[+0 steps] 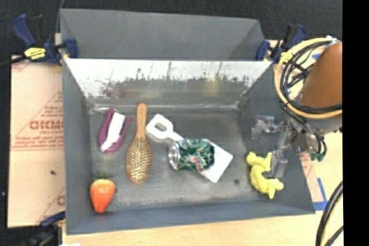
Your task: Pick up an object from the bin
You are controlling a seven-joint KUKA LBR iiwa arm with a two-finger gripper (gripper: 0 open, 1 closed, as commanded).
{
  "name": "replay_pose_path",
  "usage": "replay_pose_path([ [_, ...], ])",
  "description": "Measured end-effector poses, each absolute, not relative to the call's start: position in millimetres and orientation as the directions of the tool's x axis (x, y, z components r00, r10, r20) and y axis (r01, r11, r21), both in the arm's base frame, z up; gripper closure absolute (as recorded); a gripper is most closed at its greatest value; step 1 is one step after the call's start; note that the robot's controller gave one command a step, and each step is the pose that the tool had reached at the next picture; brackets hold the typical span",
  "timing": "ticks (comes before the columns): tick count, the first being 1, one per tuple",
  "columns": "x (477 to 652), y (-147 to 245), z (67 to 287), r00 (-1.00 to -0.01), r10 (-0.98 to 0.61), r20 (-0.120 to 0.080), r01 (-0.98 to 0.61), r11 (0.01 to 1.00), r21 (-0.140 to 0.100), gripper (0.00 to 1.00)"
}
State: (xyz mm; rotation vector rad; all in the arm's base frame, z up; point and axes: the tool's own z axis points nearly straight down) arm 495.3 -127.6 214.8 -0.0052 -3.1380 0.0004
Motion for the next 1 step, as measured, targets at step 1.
replay_pose_path([
  [1,497.0,-127.1,218.1,-1.000,-0.001,-0.003,-0.001,1.000,-0.002,0.00],
])
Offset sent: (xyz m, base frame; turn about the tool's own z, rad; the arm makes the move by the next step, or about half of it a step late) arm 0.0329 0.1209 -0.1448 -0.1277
